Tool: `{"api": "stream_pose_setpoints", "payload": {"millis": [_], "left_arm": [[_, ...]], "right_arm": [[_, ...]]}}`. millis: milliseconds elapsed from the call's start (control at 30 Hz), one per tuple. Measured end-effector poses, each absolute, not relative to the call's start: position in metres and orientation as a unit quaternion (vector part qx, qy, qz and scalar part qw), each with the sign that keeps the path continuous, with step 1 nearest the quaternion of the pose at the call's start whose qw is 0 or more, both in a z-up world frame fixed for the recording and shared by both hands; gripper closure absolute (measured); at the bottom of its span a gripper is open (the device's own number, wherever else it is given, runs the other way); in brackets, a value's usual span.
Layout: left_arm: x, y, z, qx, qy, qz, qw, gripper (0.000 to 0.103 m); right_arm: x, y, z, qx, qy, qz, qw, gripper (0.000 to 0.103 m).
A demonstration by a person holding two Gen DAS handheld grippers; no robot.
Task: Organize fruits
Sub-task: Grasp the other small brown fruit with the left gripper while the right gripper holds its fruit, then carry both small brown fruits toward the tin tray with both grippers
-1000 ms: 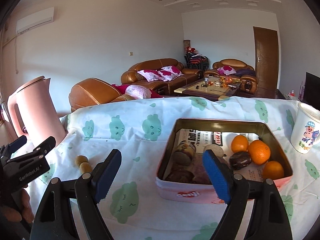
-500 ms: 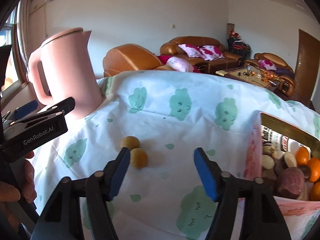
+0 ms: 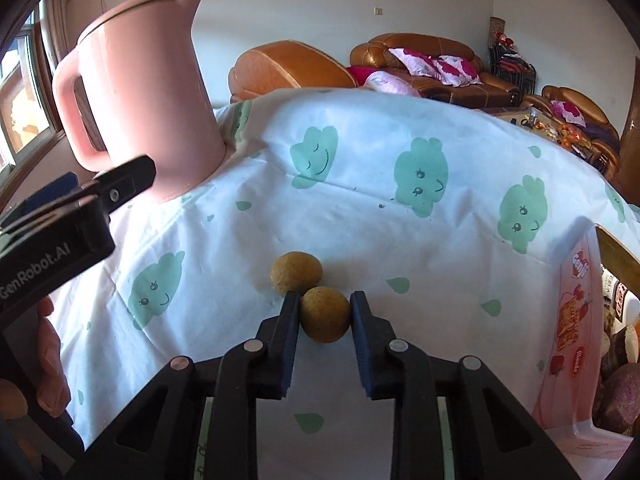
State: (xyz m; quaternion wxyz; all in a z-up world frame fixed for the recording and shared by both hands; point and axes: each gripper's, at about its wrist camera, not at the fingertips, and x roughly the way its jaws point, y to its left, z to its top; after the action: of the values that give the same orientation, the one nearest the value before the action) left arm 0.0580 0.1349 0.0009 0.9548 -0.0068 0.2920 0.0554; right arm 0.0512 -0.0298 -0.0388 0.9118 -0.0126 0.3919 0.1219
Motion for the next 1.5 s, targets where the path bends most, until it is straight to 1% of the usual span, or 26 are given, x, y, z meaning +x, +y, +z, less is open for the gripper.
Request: {"api": "stream_pose_setpoints", "payload": {"millis": [167, 200, 267, 333, 367, 433, 567, 600, 733, 933, 1100, 1233, 1500], "left_arm": [[0.057, 0.119, -0.003, -0.022, 0.303, -0.015, 0.952, 0.0], [0.058, 0.114, -0.005, -0.023, 0.311, -0.031, 0.95, 0.002], [0.062, 0.1, -0.011, -0.023, 0.333, -0.074, 0.94, 0.01], [0.067, 0.084, -0.016, -0.022, 0.356, -0.107, 0.928, 0.024], [0.071, 0.076, -0.02, -0.016, 0.369, -0.115, 0.922, 0.027], [0.08, 0.057, -0.028, 0.006, 0.39, -0.126, 0.912, 0.038], [0.094, 0.028, -0.045, 0.058, 0.419, -0.119, 0.898, 0.052], [0.098, 0.026, -0.05, 0.065, 0.433, -0.114, 0.892, 0.059], [0.101, 0.026, -0.049, 0.056, 0.431, -0.117, 0.893, 0.075], [0.096, 0.026, -0.046, 0.06, 0.417, -0.1, 0.901, 0.075], [0.077, 0.036, -0.027, 0.059, 0.353, -0.055, 0.932, 0.075], [0.06, 0.035, -0.015, 0.059, 0.304, -0.037, 0.95, 0.075], [0.033, 0.023, -0.011, 0.046, 0.295, -0.039, 0.954, 0.075]], "right_arm": [[0.017, -0.05, -0.022, -0.028, 0.334, 0.08, 0.939, 0.076], [0.009, -0.055, -0.019, -0.033, 0.326, 0.075, 0.942, 0.076], [-0.005, -0.065, -0.016, -0.04, 0.315, 0.068, 0.946, 0.076], [-0.015, -0.075, -0.014, -0.041, 0.31, 0.063, 0.948, 0.076], [-0.02, -0.081, -0.013, -0.039, 0.308, 0.06, 0.949, 0.076], [-0.027, -0.092, -0.012, -0.027, 0.306, 0.057, 0.95, 0.076], [-0.026, -0.106, -0.012, -0.002, 0.313, 0.053, 0.948, 0.076], [-0.025, -0.108, -0.013, 0.004, 0.316, 0.054, 0.947, 0.076], [-0.017, -0.109, -0.017, 0.017, 0.329, 0.059, 0.942, 0.076], [-0.015, -0.113, -0.02, 0.026, 0.332, 0.063, 0.941, 0.076], [-0.017, -0.113, -0.019, 0.027, 0.323, 0.056, 0.944, 0.076], [-0.023, -0.112, -0.014, 0.021, 0.297, 0.046, 0.953, 0.076], [-0.029, -0.113, -0.01, -0.003, 0.276, 0.026, 0.961, 0.075]]}}
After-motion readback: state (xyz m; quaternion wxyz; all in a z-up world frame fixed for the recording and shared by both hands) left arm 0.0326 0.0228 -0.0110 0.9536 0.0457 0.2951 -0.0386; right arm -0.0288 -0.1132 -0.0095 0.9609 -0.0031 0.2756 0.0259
